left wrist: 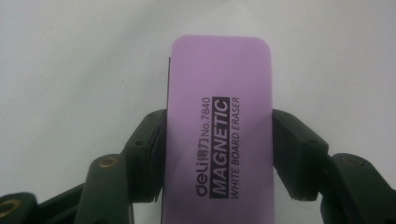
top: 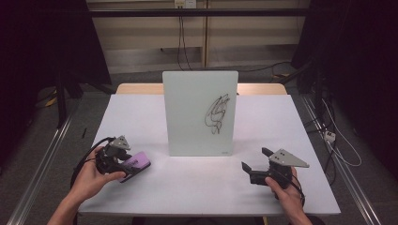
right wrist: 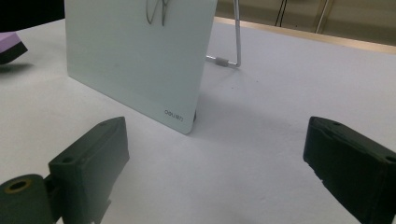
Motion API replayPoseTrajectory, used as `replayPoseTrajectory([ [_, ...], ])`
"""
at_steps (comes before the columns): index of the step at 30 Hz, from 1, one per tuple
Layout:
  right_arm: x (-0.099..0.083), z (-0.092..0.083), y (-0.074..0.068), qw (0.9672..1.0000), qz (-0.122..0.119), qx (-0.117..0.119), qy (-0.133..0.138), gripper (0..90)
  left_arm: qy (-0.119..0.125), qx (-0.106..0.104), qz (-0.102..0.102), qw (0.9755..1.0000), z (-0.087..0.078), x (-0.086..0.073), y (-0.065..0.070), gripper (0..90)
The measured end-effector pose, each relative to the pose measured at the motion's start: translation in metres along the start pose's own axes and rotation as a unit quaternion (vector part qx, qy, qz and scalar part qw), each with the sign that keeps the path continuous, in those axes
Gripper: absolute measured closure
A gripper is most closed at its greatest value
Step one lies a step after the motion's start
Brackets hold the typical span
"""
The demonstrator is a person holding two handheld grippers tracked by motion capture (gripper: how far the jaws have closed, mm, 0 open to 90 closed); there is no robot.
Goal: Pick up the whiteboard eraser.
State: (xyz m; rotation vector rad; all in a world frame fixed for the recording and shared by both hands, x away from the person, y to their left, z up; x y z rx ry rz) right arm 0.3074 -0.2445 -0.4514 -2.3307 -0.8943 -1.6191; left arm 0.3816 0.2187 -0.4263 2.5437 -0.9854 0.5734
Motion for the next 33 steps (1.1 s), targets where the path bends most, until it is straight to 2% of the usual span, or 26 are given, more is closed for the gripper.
replayPoseTrajectory([
  [5,0.0,0.0,0.0,1.0,0.0,0.001,0.0,6.8,0.037,-0.011,-0.001,0.9993,-0.006,0.003,0.003,41.1],
  [9,0.0,0.0,0.0,1.0,0.001,0.0,-0.001,6.8,0.069,-0.019,-0.013,0.9974,-0.009,0.007,0.009,41.2],
  [13,0.0,0.0,0.0,1.0,-0.002,-0.002,-0.001,7.0,0.086,-0.015,-0.013,0.9961,-0.013,0.01,0.016,41.2],
  [14,0.0,0.0,0.0,1.0,-0.002,-0.002,-0.001,7.0,0.093,-0.019,-0.011,0.9954,-0.013,0.011,0.017,41.2],
  [16,0.0,0.0,0.0,1.0,0.001,0.0,0.0,6.9,0.114,-0.004,-0.01,0.9934,-0.015,0.013,0.022,41.2],
  [20,0.0,0.0,0.0,1.0,0.001,0.0,0.0,7.0,0.134,-0.019,-0.013,0.9907,-0.017,0.018,0.03,41.2],
  [21,0.0,0.0,0.0,1.0,0.001,0.0,0.0,7.0,0.139,-0.013,-0.011,0.9902,-0.018,0.019,0.032,41.2],
  [24,0.0,0.0,0.0,1.0,0.001,0.001,0.0,6.9,0.155,-0.021,-0.013,0.9877,-0.02,0.022,0.037,41.2],
  [30,0.0,-0.001,0.001,1.0,0.004,0.001,0.001,6.5,0.191,-0.018,-0.016,0.9813,-0.025,0.026,0.046,41.2],
  [33,0.0,-0.001,0.001,1.0,0.004,0.001,0.001,6.5,0.196,-0.026,-0.013,0.9802,-0.025,0.031,0.051,41.2],
])
Point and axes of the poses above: each handheld gripper's, and its own axes: z roughly forward along the jaws, x roughly out of its top, y roughly to its right, the point moved 3 cm from there along z, roughly forward along the jaws, and after that the axes turned 15 degrees about -z, right-handed, at the moved point
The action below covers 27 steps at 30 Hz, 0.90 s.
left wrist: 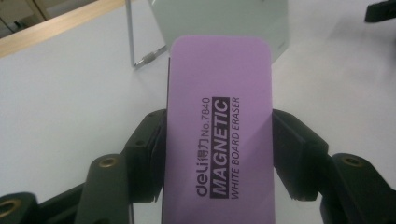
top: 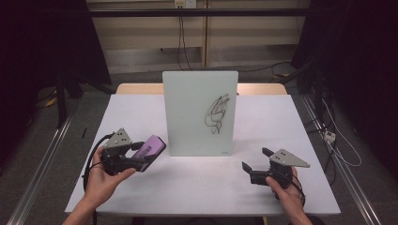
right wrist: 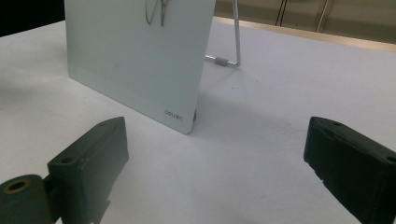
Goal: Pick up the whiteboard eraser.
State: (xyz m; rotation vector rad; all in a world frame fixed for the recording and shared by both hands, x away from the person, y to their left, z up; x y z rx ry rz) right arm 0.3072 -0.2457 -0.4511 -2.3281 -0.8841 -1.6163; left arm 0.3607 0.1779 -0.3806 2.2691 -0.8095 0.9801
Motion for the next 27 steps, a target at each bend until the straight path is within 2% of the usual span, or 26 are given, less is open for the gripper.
replayPoseTrajectory([
  [4,0.0,0.0,0.0,1.0,-0.001,0.001,0.0,6.5,0.004,-0.003,0.008,1.0,0.006,0.004,0.007,41.2],
  [9,0.0,0.0,0.0,1.0,-0.001,0.001,0.0,6.5,0.01,-0.009,0.03,0.9995,0.014,0.011,0.019,41.2],
  [15,0.0,0.0,0.0,1.0,0.001,0.001,0.0,5.9,0.021,-0.002,0.044,0.9988,0.024,0.023,0.032,41.2],
  [22,0.0,0.001,0.0,1.0,0.001,0.003,0.0,6.0,0.027,-0.003,0.08,0.9965,0.033,0.044,0.052,41.2],
  [24,0.0,0.001,0.0,1.0,0.001,0.003,-0.001,6.0,0.036,0.002,0.094,0.9949,0.036,0.052,0.057,41.2],
  [26,0.0,0.0,0.0,1.0,0.0,0.002,0.0,6.0,0.045,0.004,0.101,0.9938,0.039,0.057,0.06,41.2],
  [27,0.0,0.0,0.0,1.0,0.002,0.002,0.0,6.0,0.048,0.002,0.099,0.9939,0.041,0.059,0.061,41.2],
])
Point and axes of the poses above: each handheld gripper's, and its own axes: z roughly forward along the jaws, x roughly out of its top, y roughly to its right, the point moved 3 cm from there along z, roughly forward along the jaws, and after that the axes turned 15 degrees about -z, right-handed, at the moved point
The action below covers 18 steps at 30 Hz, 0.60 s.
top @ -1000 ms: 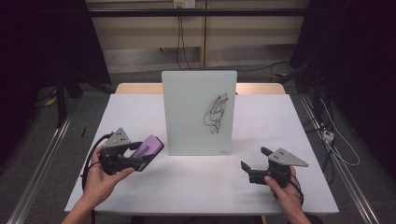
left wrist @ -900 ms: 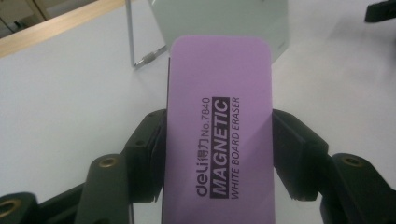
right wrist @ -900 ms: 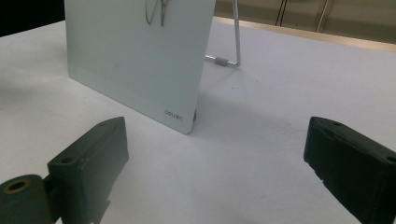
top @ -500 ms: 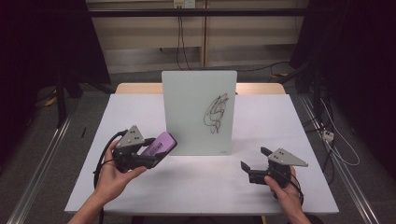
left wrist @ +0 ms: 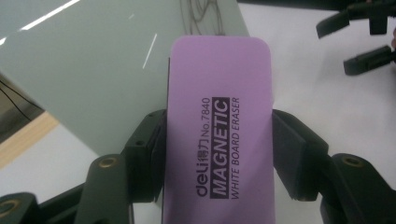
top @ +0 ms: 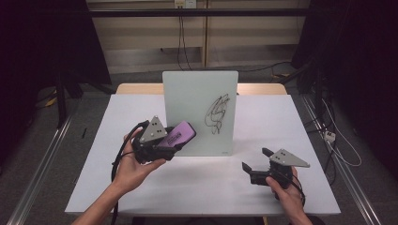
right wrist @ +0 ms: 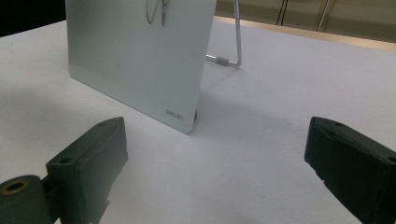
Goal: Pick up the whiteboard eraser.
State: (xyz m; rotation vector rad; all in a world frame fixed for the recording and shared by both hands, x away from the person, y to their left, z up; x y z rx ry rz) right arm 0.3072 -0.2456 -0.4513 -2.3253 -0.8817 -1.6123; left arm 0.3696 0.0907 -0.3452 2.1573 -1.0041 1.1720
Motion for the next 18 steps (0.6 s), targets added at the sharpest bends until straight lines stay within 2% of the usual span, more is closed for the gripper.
replayPoseTrajectory([
  [4,0.0,0.0,0.0,1.0,0.0,0.0,0.0,6.0,0.001,-0.003,-0.002,1.0,0.009,0.006,0.004,41.2],
  [8,0.0,-0.001,0.0,1.0,0.0,0.0,0.001,6.0,-0.004,-0.003,0.016,0.9999,0.015,0.013,0.01,41.2],
  [11,0.0,0.0,0.0,1.0,0.0,0.0,0.001,6.0,0.002,-0.002,0.026,0.9997,0.019,0.019,0.015,41.2],
  [13,0.0,0.0,0.0,1.0,0.0,0.001,0.001,6.0,0.001,-0.009,0.027,0.9996,0.022,0.023,0.017,41.2],
  [16,0.0,-0.001,-0.001,1.0,-0.001,0.002,0.001,6.1,0.002,0.0,0.033,0.9995,0.027,0.026,0.017,41.2],
  [18,0.0,-0.001,0.0,1.0,0.0,0.002,0.0,6.0,0.003,-0.005,0.031,0.9995,0.03,0.027,0.017,41.2],
])
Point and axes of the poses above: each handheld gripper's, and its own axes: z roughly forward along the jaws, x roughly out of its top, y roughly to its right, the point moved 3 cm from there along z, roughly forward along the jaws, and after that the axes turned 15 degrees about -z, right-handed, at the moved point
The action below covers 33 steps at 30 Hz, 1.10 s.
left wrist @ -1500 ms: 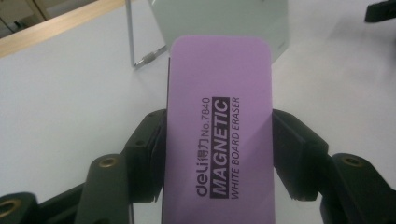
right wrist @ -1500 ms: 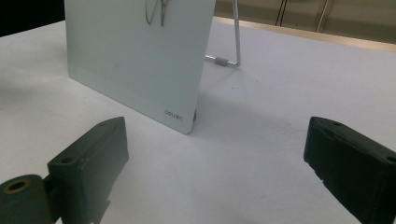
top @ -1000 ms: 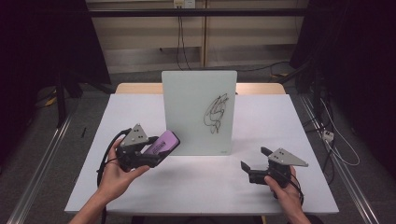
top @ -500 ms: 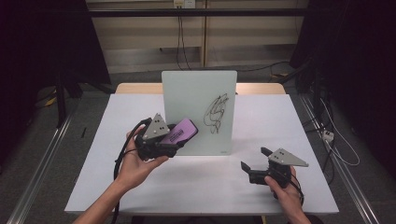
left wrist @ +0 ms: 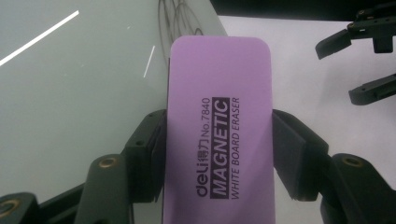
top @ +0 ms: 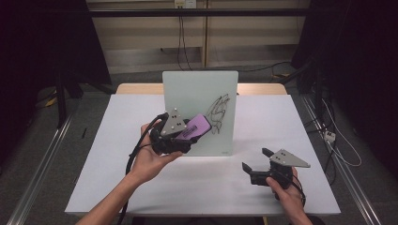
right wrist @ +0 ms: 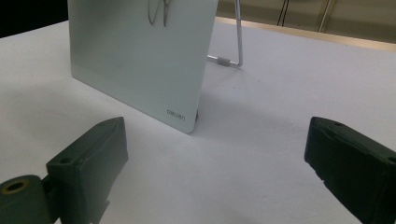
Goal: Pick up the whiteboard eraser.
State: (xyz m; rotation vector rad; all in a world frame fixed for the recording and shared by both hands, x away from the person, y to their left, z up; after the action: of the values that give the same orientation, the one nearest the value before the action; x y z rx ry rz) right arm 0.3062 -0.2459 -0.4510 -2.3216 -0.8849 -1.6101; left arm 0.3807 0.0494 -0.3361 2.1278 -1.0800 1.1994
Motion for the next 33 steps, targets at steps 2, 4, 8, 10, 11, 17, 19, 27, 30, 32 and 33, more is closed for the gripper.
replayPoseTrajectory([
  [2,0.0,0.0,0.0,1.0,0.002,0.0,0.001,6.0,0.001,0.011,0.009,0.9999,0.004,0.002,0.0,41.2],
  [4,0.0,0.001,0.001,1.0,0.003,-0.001,0.0,6.0,0.006,0.019,0.018,0.9996,0.008,0.007,0.0,41.2],
  [8,0.0,0.001,0.0,1.0,0.0,-0.001,-0.001,6.0,0.019,0.02,0.025,0.9993,0.015,0.021,0.001,41.2],
  [10,0.0,0.0,0.0,1.0,0.001,-0.001,0.0,6.0,0.025,0.023,0.041,0.9986,0.018,0.026,0.002,41.2],
  [11,0.0,0.0,0.001,1.0,0.001,0.0,0.0,6.0,0.026,0.031,0.048,0.998,0.02,0.028,0.003,41.2],
  [17,0.0,0.0,0.001,1.0,0.0,0.0,0.001,6.0,0.027,0.032,0.063,0.9972,0.029,0.037,0.005,41.2],
  [19,0.0,0.0,0.001,1.0,0.001,0.001,0.001,6.0,0.029,0.035,0.065,0.9969,0.031,0.038,0.005,41.2],
  [27,0.0,0.0,0.001,1.0,0.001,0.001,0.001,6.1,0.042,0.047,0.069,0.9956,0.033,0.046,-0.001,41.2],
  [30,0.0,0.001,0.001,1.0,0.002,0.001,0.001,6.0,0.043,0.047,0.07,0.9955,0.033,0.049,-0.001,41.2],
  [32,0.0,0.001,0.001,1.0,0.003,0.001,0.001,6.1,0.046,0.044,0.073,0.9953,0.034,0.051,0.0,41.2],
  [33,0.0,0.001,0.001,1.0,0.003,0.002,0.001,6.0,0.047,0.048,0.076,0.9948,0.034,0.052,0.0,41.2],
])
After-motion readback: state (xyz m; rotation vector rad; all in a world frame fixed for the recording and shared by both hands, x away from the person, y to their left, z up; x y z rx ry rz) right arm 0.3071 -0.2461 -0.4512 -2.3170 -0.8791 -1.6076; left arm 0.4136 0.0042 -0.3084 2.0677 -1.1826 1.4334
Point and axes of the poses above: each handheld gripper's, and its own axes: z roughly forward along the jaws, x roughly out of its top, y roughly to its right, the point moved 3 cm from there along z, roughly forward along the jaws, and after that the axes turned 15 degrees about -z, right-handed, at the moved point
